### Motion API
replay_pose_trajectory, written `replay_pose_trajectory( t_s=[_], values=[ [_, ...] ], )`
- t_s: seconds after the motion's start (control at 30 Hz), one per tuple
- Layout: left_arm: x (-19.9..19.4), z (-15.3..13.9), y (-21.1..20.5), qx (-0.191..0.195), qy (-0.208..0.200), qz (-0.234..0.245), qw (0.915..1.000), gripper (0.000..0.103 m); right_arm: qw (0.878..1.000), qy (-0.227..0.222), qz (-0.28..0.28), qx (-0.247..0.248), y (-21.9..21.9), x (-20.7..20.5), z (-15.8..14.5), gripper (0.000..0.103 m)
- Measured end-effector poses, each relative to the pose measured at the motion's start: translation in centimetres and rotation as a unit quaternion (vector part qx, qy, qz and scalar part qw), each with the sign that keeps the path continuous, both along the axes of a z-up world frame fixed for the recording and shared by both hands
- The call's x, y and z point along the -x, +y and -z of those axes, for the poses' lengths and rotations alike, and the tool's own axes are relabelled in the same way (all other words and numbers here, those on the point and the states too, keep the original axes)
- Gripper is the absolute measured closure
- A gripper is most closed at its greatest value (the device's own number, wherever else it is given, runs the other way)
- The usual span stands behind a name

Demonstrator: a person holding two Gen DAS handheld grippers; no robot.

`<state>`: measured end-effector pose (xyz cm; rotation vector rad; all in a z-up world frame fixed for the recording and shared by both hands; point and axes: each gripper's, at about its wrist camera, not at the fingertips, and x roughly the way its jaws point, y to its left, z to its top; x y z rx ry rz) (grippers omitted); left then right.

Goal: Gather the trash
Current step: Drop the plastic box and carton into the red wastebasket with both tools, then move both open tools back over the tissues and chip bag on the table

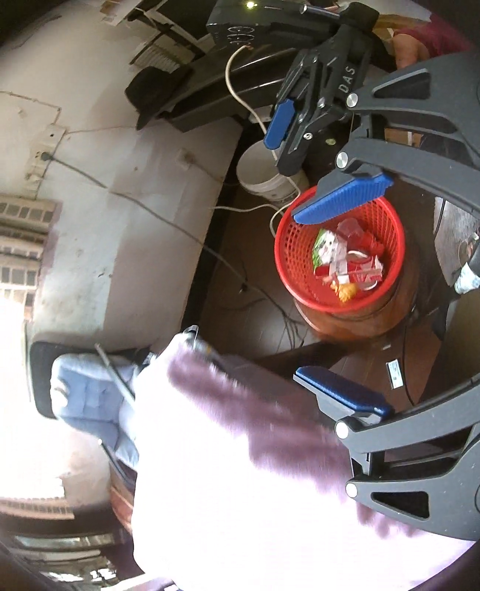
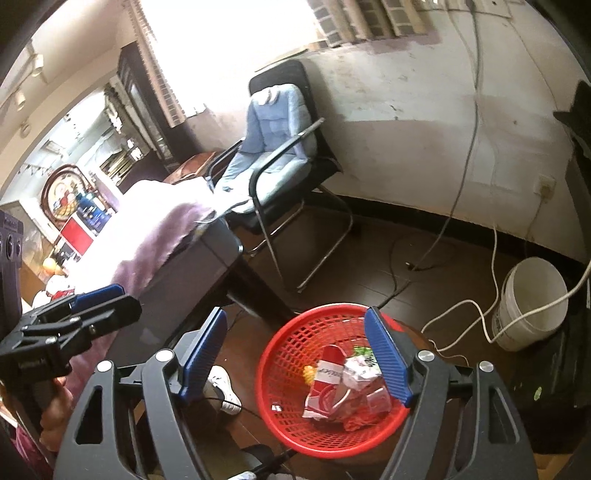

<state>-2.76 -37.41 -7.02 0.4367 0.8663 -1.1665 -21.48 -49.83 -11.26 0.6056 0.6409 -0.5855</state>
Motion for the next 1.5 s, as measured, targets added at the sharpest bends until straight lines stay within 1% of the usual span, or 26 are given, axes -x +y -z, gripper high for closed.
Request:
replay_pose_trajectory(
  t_s=[0.3,0.5,0.63,0.8,1.0,1.03,1.1,1.27,1.37,1.43,1.5],
  values=[
    [-2.0,-2.1,4.5,0.029,-0.015,-0.048,0.9983,0.023,0.999,-0.006,-0.038,0.015,2.9,-2.5,-1.9,0.021],
    [-4.3,-3.8,8.4,0.051,-0.026,-0.092,0.9941,0.022,0.997,-0.013,-0.070,0.019,5.1,-4.9,-3.3,0.019],
    [-6.6,-4.9,11.6,0.062,-0.035,-0.130,0.9890,0.019,0.995,-0.011,-0.094,0.028,6.8,-6.7,-4.0,0.018],
    [-9.8,-5.9,15.7,0.057,-0.054,-0.182,0.9801,0.019,0.992,-0.005,-0.122,0.031,8.8,-9.1,-4.6,0.016],
    [-14.2,-7.7,21.7,0.056,-0.081,-0.250,0.9631,0.016,0.986,0.003,-0.162,0.031,11.7,-12.8,-5.2,0.015],
    [-15.2,-8.0,23.0,0.053,-0.089,-0.268,0.9578,0.015,0.985,0.005,-0.169,0.032,12.2,-13.3,-5.2,0.015],
    [-16.5,-8.3,25.0,0.050,-0.095,-0.290,0.9510,0.015,0.982,0.010,-0.184,0.032,13.3,-14.9,-5.5,0.015],
    [-20.8,-8.8,30.5,0.041,-0.099,-0.350,0.9307,0.013,0.974,0.013,-0.224,0.037,16.5,-18.6,-5.9,0.015],
    [-23.6,-8.7,33.4,0.035,-0.093,-0.382,0.9189,0.013,0.968,0.017,-0.247,0.037,18.3,-20.7,-6.0,0.014],
    [-25.6,-8.3,35.1,0.037,-0.076,-0.397,0.9142,0.013,0.964,0.021,-0.261,0.038,19.5,-22.0,-6.1,0.014],
    [-26.9,-7.7,36.1,0.041,-0.058,-0.406,0.9112,0.013,0.960,0.025,-0.275,0.042,20.6,-23.1,-6.2,0.013]
  ],
)
